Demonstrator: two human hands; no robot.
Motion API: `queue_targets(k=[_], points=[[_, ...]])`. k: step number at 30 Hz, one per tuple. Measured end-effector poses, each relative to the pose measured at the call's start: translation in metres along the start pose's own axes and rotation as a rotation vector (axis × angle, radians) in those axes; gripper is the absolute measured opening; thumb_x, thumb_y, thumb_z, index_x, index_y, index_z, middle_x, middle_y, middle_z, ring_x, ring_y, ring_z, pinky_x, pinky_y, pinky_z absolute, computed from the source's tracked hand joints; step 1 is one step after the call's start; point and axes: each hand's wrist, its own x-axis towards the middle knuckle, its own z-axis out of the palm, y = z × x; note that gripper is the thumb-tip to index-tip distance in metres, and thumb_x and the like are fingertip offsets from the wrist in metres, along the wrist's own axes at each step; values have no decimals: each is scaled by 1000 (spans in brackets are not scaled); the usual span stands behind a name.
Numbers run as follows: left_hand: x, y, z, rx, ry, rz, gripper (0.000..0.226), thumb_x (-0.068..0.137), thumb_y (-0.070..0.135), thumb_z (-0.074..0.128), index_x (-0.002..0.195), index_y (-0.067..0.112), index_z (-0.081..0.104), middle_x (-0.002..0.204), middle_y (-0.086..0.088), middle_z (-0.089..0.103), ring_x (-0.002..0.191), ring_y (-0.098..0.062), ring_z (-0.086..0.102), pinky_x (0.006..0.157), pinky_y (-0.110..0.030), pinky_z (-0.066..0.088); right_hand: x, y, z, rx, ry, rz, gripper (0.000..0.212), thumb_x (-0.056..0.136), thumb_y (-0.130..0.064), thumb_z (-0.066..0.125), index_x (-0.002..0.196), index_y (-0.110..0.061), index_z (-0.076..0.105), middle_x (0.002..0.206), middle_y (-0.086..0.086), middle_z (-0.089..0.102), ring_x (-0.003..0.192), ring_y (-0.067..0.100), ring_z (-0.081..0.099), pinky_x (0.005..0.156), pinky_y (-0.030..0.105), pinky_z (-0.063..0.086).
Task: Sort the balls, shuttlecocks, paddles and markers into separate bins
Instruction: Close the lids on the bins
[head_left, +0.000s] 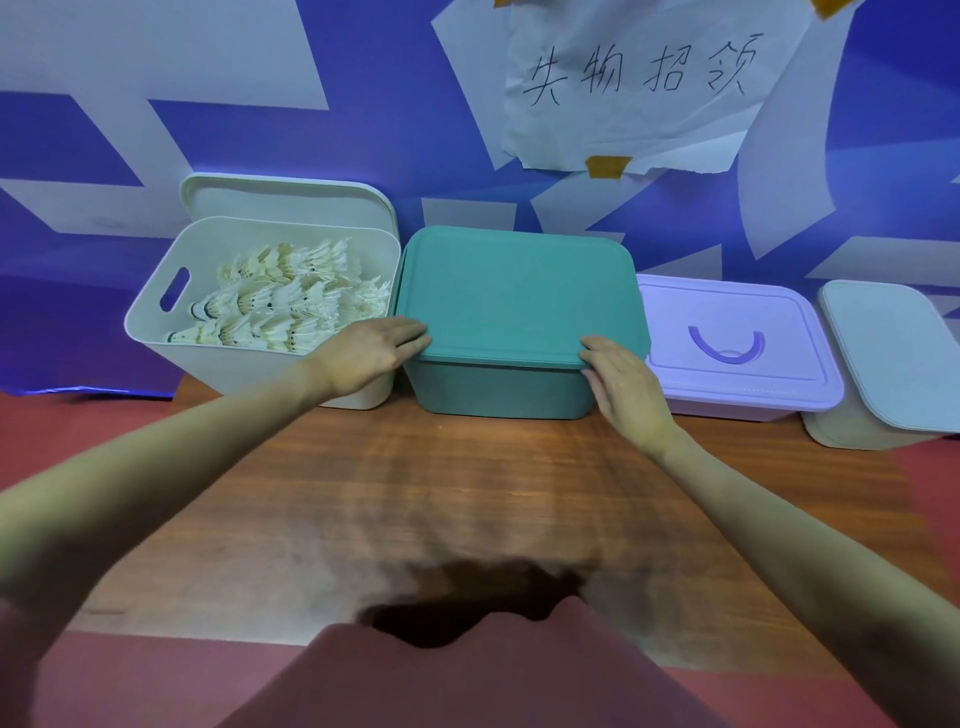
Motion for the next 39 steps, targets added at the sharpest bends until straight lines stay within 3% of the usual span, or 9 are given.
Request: queue_targets(k=[5,8,13,17,23,26,29,35,39], points=[[3,-8,-9,99,-5,104,40,83,1,38,110,-7,66,108,-23,68,93,-34,69,73,-38,57,1,-3,-3,99,-65,88,25,91,-8,59,114,1,61,127,13,60,117,27,58,103,34,42],[3,-9,-7,23,38,34,27,80,-2,63,106,-7,68,107,-22,68,90,-35,70,70,-42,58,9,-4,-11,187,-140,139,33,93,-23,57,120,-3,59,126,10,60,116,23,57,100,32,43],[8,22,-5,-338,93,-594,52,70,44,73,96,-1,73,114,-20,63,102,-35,62,83,-42,53,23,6,-8,244,38,517,35,96,-20,52,126,-1,54,140,16,47,132,29,39,111,36,27],[25,45,-4,-528,191,-1060,40,78,41,73,94,4,74,105,-15,63,98,-27,57,81,-33,44,28,14,2,331,40,731,45,96,-14,47,137,5,39,146,21,36,138,31,29,115,36,21],[48,40,-9,-495,150,-1327,17,81,11,59,89,-3,65,86,-20,66,84,-37,60,66,-35,42,36,8,5,424,83,875,45,98,-6,37,141,5,28,144,21,38,133,32,34,108,33,24],[58,35,-8,-443,59,-1364,17,83,12,55,72,-2,56,80,-27,63,77,-42,59,58,-34,36,38,15,6,447,109,984,35,98,-8,37,128,7,44,129,24,51,119,38,47,94,37,35],[68,32,-7,-402,29,-1434,21,88,11,51,83,-7,60,92,-29,63,86,-44,59,64,-39,41,42,18,1,446,134,1029,27,96,-6,39,115,6,54,116,24,58,108,40,52,82,36,35],[77,41,-1,-357,90,-1511,22,91,7,47,92,-10,61,101,-30,60,94,-43,56,79,-43,44,42,17,-1,420,173,1031,26,95,-7,41,113,3,58,113,22,61,105,39,53,81,37,38],[77,39,0,-518,170,-1629,18,89,9,54,93,-5,64,101,-25,64,94,-40,60,78,-41,47,38,21,2,443,238,988,15,93,-7,42,82,-8,53,79,15,54,75,32,45,67,32,32]])
